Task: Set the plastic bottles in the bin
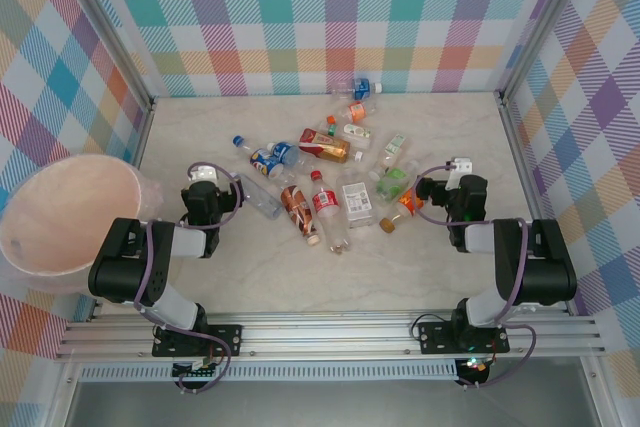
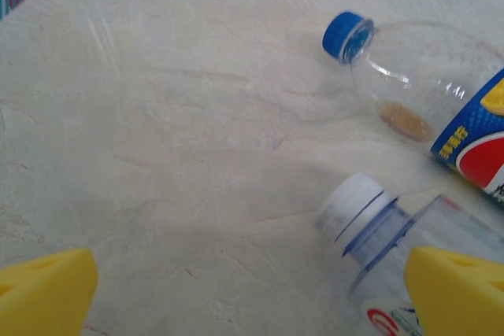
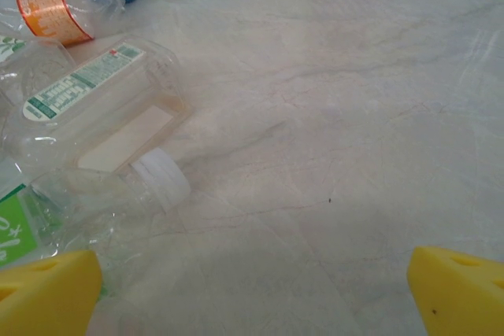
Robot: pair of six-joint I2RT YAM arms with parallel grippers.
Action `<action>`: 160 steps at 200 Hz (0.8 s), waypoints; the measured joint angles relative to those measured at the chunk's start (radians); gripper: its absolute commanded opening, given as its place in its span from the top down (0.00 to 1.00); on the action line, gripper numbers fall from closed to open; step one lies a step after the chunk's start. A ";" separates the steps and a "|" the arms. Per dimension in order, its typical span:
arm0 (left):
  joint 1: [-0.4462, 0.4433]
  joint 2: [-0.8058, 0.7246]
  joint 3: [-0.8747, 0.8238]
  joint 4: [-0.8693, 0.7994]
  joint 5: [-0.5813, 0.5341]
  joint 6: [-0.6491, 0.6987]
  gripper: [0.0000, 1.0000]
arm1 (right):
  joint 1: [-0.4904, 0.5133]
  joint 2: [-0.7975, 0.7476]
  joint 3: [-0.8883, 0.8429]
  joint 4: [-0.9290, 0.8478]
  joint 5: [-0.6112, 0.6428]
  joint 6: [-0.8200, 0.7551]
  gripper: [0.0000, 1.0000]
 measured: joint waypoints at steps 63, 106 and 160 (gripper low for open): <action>-0.007 -0.118 0.125 -0.248 -0.023 -0.006 0.00 | 0.000 -0.244 0.179 -0.429 0.023 0.126 0.00; -0.025 -0.199 0.151 -0.421 -0.062 -0.084 0.00 | 0.000 -0.269 0.267 -0.776 -0.010 0.441 0.00; -0.048 -0.259 0.220 -0.588 -0.068 -0.218 0.00 | 0.033 -0.228 0.304 -1.062 -0.130 0.708 0.03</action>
